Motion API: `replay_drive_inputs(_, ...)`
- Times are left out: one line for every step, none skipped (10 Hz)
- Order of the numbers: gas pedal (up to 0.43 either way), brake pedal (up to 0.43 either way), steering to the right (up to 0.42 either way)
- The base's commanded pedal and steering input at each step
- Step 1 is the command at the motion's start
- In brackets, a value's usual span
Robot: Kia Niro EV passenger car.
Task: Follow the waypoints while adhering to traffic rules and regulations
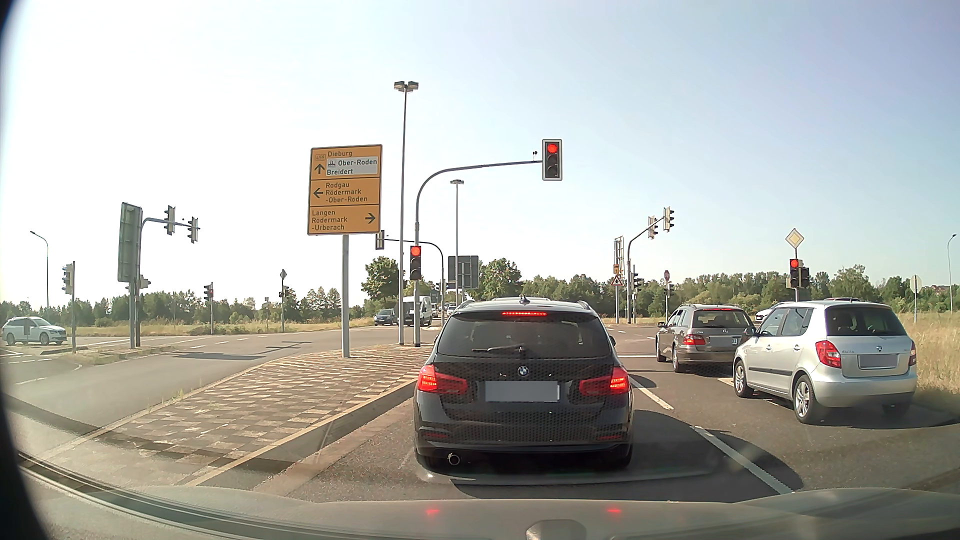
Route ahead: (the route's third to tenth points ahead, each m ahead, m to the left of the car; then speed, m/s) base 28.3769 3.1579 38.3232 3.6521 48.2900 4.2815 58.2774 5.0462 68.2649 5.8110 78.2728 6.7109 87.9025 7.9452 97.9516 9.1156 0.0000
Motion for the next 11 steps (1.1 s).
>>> replay_drive_inputs(0.0, 0.396, -0.006)
replay_drive_inputs(0.0, 0.396, -0.006)
replay_drive_inputs(0.0, 0.396, -0.006)
replay_drive_inputs(0.0, 0.396, -0.006)
replay_drive_inputs(0.0, 0.396, -0.006)
replay_drive_inputs(0.0, 0.396, -0.007)
replay_drive_inputs(0.0, 0.396, -0.006)
replay_drive_inputs(0.0, 0.396, -0.007)
replay_drive_inputs(0.0, 0.396, -0.006)
replay_drive_inputs(0.0, 0.396, -0.007)
replay_drive_inputs(0.0, 0.396, -0.006)
